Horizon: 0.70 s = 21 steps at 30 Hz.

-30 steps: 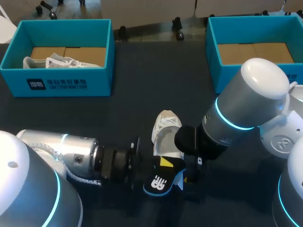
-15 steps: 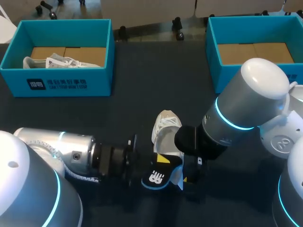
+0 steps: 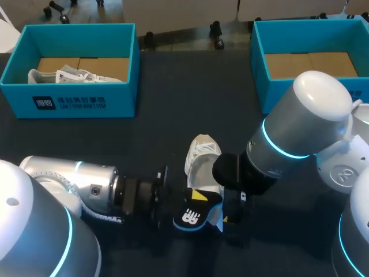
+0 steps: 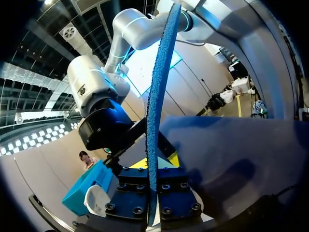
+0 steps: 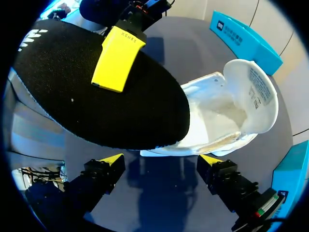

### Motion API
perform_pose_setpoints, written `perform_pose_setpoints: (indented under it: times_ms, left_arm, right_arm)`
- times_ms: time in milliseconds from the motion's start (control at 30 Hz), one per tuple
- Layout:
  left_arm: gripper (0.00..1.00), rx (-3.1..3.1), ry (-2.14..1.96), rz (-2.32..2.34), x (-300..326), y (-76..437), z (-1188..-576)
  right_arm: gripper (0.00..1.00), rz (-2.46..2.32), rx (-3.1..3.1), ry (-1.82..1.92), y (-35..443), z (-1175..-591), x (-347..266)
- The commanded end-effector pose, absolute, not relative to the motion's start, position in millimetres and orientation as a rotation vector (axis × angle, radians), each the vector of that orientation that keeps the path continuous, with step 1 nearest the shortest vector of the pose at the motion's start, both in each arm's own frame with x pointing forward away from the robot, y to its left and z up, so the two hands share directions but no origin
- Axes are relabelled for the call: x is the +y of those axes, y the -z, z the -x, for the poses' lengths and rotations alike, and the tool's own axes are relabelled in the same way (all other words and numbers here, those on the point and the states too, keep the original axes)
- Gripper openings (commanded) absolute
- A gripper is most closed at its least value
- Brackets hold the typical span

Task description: Take the shoe out of the shoebox, open the shoe tongue, remove and reinsert the insole, then place the shoe into the shoebox

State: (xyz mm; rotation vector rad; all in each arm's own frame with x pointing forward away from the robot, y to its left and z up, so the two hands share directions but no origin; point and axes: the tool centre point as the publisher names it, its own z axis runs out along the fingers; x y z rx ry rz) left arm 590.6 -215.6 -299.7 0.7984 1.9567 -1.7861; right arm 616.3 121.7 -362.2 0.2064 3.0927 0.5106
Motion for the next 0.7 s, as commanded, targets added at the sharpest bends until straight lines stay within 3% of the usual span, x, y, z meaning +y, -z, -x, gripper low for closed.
perform_pose_setpoints:
  times_ms: [33,700]
  left_arm:
    - [0.0,1.956,1.789,-0.791,-225.0,305.0,-596.1]
    - [0.0,1.976,1.755,-0.737,-225.7,311.8,-612.1]
  right_arm:
    - [1.0,-0.207,3.09,-0.511,363.7,-615.4,122.2]
    - [1.0,-0.207,3.09,-0.511,363.7,-615.4,122.2]
